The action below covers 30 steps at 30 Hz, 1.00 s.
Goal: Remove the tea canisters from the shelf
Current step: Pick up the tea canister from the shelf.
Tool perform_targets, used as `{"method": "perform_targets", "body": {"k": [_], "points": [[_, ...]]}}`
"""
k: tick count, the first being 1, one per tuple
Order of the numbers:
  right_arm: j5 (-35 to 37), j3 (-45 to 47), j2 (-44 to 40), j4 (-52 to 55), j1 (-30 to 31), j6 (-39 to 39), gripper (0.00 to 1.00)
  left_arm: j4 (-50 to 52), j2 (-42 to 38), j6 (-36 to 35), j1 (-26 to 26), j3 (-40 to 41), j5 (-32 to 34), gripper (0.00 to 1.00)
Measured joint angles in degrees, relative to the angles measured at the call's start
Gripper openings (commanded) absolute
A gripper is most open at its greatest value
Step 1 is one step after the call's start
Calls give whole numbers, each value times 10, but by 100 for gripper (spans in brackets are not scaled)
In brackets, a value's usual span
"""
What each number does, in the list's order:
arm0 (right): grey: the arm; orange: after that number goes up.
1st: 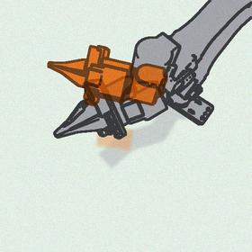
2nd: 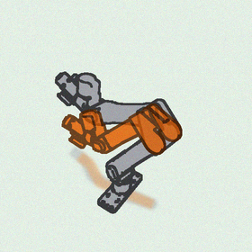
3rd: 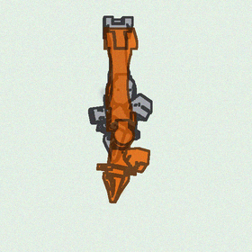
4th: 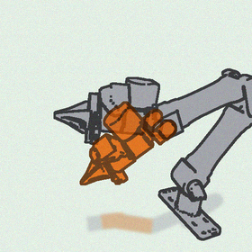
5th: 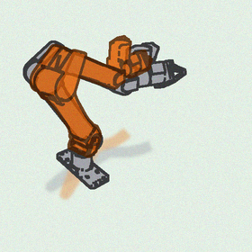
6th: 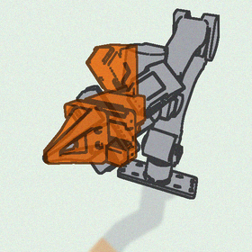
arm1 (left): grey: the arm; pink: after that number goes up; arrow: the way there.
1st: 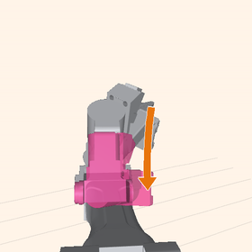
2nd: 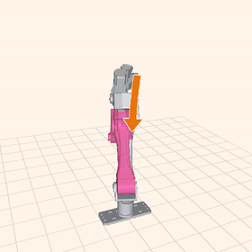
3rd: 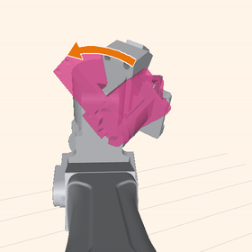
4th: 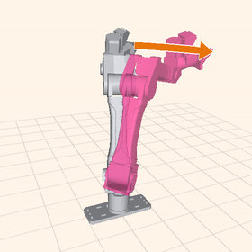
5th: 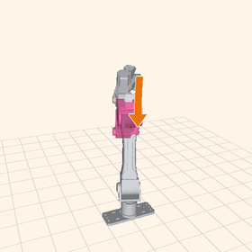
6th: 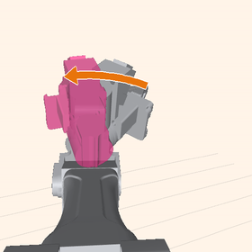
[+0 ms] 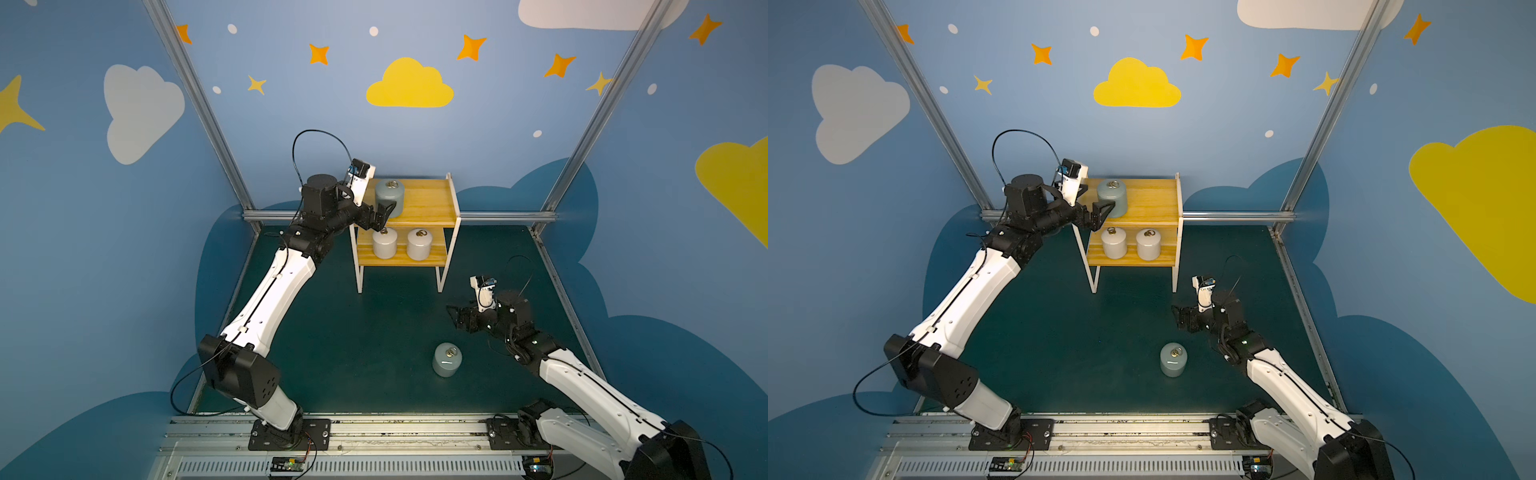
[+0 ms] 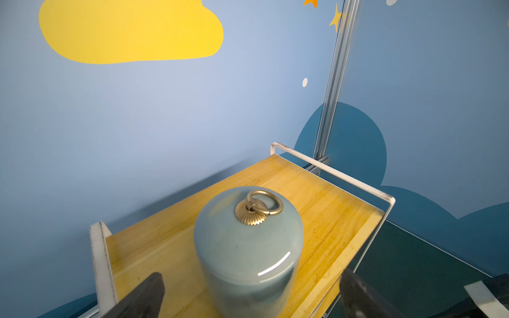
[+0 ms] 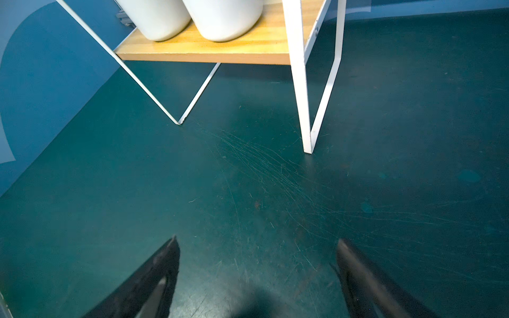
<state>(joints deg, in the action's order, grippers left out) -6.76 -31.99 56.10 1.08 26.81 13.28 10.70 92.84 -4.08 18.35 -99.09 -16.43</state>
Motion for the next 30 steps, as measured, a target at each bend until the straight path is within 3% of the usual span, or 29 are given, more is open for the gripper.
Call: {"method": "perform_targets", "body": {"k": [30], "points": [[-49, -17, 38, -11, -31, 7, 91, 7, 122, 36, -7, -119, -73, 100]]}}
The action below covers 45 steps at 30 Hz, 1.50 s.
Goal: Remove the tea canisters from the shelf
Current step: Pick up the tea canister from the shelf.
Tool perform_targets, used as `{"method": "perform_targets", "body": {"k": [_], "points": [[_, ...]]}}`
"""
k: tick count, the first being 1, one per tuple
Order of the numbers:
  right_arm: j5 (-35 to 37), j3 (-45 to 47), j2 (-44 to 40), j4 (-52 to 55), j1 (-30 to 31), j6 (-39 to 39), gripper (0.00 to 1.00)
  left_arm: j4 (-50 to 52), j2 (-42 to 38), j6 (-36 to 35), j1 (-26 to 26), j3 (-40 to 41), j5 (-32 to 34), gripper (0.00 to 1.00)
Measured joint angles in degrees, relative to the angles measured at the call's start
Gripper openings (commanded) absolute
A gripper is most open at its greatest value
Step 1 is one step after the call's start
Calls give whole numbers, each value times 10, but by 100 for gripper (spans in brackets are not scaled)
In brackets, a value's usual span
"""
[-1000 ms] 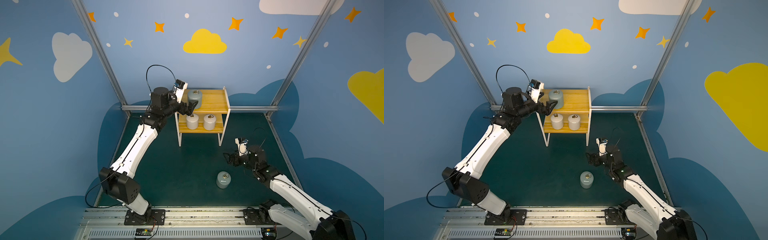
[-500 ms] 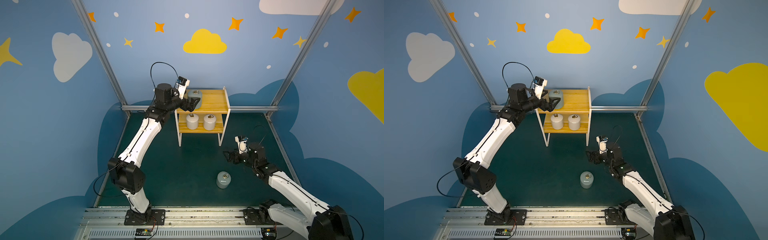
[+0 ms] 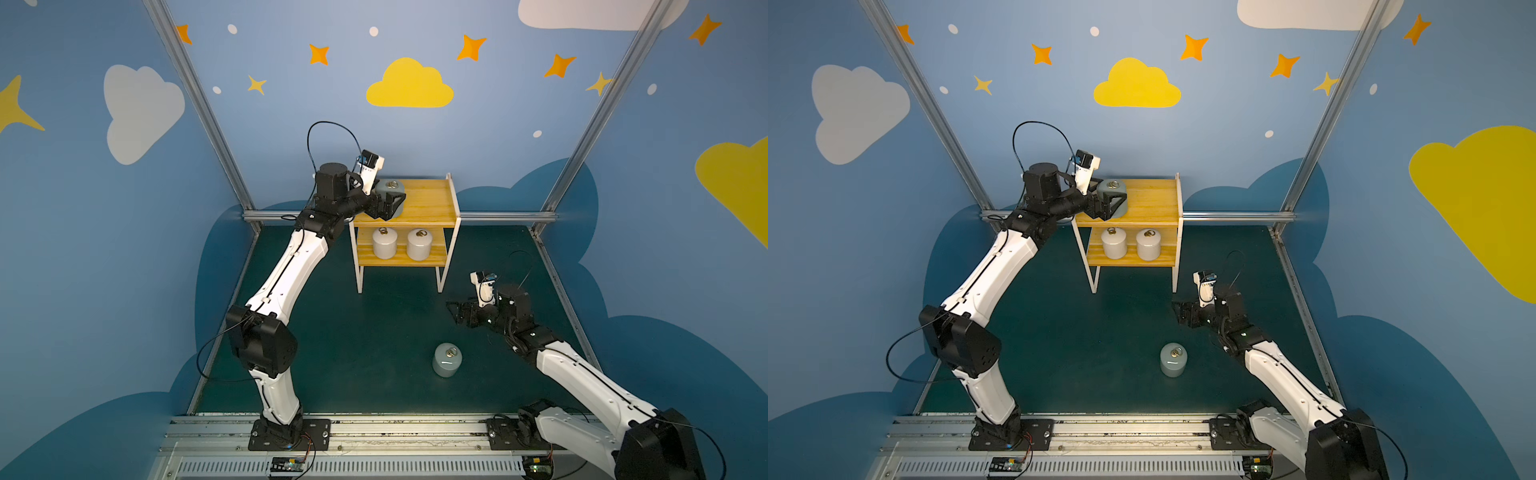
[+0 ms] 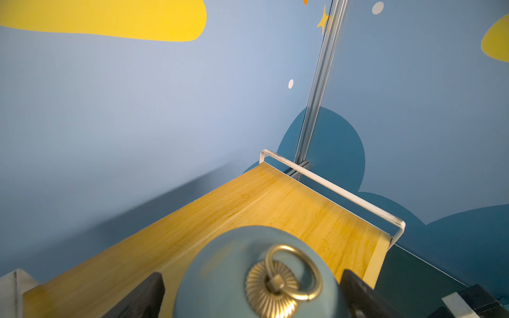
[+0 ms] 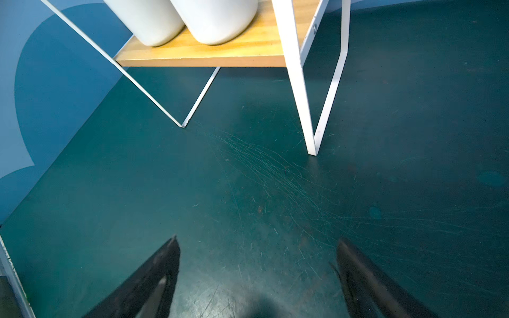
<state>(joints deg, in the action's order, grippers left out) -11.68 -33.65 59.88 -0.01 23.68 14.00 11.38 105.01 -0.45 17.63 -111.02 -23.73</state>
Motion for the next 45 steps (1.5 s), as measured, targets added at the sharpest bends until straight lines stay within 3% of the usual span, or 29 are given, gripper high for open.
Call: {"method": "perform_targets", "body": {"k": [11, 29, 45], "points": [[-5, 0, 3, -2, -6, 3, 91, 24, 24, 0, 1, -26, -5, 98], [-4, 0, -2, -6, -11, 6, 91, 19, 29, -11, 5, -33, -27, 76], [0, 4, -29, 0, -17, 5, 91, 17, 24, -24, 7, -26, -59, 68]]}}
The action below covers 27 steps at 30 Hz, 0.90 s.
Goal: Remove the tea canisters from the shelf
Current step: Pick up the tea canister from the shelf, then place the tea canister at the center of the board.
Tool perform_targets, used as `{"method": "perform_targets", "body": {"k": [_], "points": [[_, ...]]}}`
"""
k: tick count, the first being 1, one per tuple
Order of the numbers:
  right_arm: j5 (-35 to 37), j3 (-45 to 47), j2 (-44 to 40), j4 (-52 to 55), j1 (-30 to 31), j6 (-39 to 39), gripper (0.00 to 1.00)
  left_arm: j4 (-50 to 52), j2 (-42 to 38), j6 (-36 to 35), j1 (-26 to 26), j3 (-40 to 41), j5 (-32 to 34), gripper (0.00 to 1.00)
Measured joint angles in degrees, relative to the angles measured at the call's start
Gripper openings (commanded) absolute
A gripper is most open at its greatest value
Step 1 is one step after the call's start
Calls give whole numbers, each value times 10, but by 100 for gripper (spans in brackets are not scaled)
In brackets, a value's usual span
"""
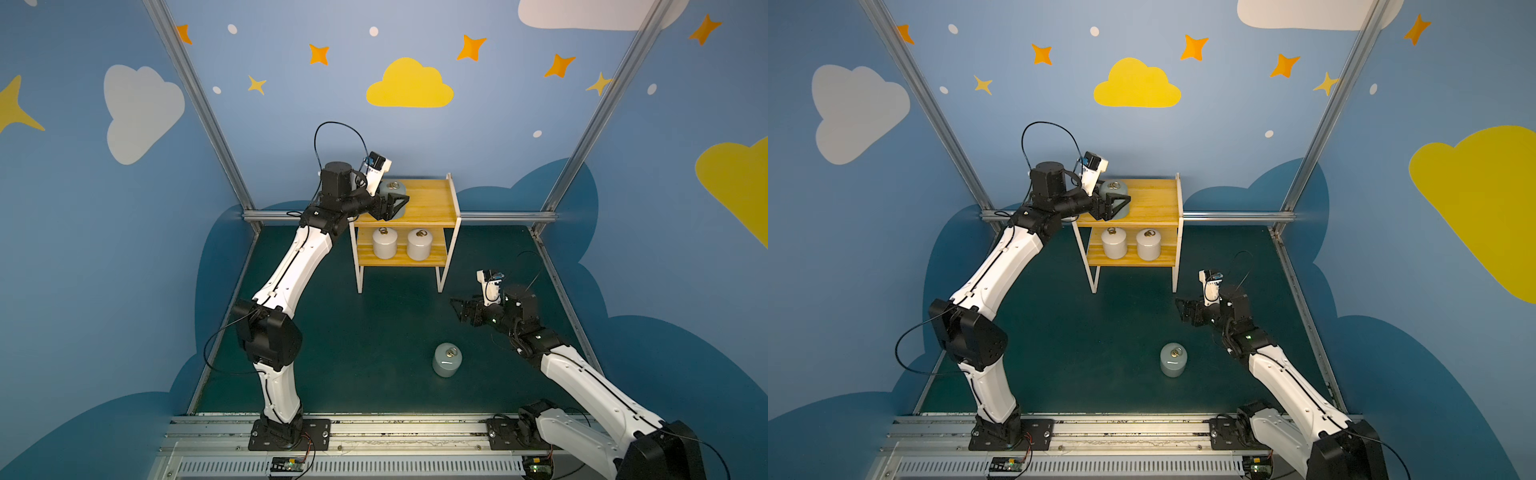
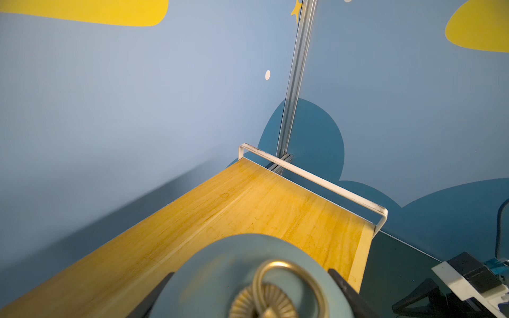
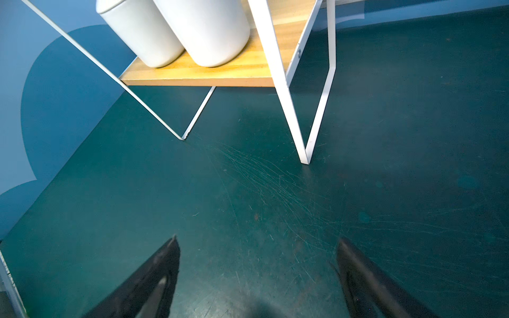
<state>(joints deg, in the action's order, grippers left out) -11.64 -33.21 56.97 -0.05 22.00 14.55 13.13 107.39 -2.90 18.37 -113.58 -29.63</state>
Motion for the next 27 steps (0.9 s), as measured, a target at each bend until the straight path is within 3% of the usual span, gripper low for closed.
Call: {"method": "perform_targets", "body": {"k": [9, 27], "points": [[0, 0, 0, 0, -3, -3, 91, -6, -82, -16, 33, 99, -6, 67], [-4, 0, -16, 0, -16, -14, 91, -100, -312, 29, 107, 479, 29, 64]]}}
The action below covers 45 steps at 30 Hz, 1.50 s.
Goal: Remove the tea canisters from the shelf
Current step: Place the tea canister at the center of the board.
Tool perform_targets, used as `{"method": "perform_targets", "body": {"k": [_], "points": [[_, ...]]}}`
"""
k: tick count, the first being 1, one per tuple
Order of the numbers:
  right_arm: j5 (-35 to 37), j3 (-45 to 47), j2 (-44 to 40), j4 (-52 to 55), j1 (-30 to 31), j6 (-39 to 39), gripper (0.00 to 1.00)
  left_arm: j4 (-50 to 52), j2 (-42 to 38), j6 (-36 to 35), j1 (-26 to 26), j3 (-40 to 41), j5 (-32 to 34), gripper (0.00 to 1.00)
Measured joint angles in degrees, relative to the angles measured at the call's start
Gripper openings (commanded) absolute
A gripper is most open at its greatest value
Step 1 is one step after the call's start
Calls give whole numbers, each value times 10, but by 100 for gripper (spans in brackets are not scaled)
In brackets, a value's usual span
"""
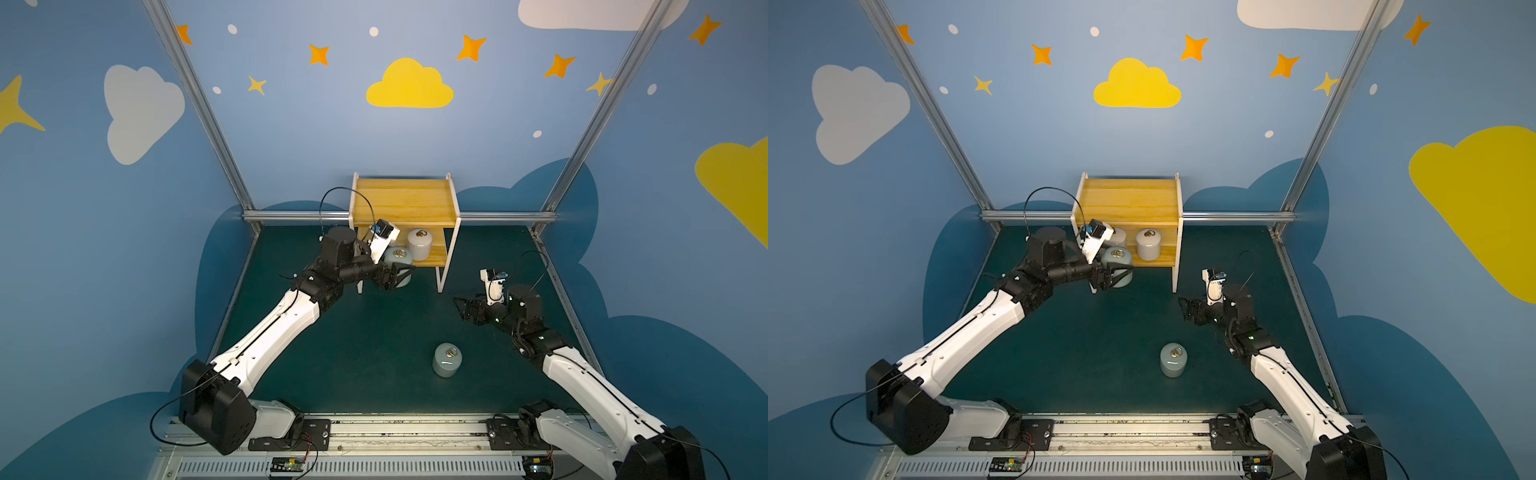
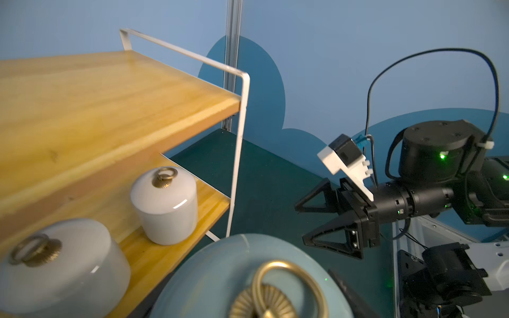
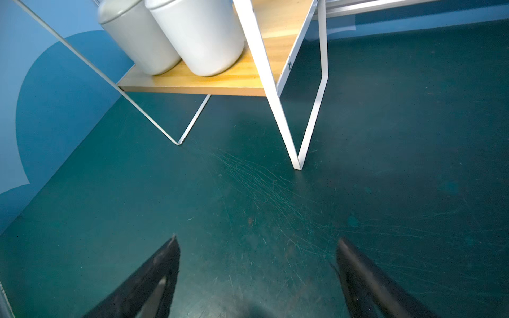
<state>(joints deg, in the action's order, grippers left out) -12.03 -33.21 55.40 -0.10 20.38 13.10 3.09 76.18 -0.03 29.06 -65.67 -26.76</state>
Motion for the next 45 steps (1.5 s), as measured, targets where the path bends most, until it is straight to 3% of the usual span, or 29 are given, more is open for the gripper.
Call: {"method": "perform_targets", "body": {"k": [7, 19, 29, 38, 45], "points": [[11, 5, -22, -5, -4, -7, 91, -71, -58, 6, 49, 143, 33, 63], [16, 40, -21, -31, -21, -20, 91, -220, -42, 19, 134, 323, 120, 60], [17, 46, -4, -57, -32, -21, 91, -349, 35, 30, 192, 382, 182, 59], [17, 53, -6, -59, -42, -26, 91, -452, 135, 31, 238, 384, 214, 59], [15, 55, -16, -58, -51, -29, 91, -486, 145, 33, 245, 388, 241, 59]]}}
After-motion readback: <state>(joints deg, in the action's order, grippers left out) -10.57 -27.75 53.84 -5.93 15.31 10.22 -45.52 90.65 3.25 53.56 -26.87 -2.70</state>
